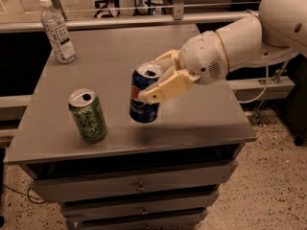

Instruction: Move pepsi can near green can

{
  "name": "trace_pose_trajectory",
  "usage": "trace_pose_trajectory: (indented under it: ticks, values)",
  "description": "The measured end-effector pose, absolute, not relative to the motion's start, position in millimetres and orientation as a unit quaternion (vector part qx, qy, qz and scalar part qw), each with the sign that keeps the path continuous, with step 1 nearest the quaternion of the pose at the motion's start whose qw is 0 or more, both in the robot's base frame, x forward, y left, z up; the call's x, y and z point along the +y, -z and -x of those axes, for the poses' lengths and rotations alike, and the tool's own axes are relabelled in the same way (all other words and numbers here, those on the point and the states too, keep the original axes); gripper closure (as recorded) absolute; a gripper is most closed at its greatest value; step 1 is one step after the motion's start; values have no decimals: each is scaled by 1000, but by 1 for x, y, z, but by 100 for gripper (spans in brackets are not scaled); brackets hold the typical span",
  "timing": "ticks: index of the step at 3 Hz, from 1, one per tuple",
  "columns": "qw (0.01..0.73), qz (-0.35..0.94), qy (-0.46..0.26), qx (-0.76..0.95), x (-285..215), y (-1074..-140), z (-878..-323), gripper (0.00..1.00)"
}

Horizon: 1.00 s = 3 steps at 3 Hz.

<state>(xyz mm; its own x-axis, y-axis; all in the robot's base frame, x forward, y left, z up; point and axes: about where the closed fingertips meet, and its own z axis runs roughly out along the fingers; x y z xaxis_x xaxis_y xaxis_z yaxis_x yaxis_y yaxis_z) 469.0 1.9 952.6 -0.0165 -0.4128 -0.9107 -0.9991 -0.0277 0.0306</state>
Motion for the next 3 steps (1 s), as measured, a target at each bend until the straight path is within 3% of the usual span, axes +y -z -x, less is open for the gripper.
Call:
trace_pose_trajectory:
  ticks: [3]
  values:
    - [355,605,-396,592,56,-923,-468,100]
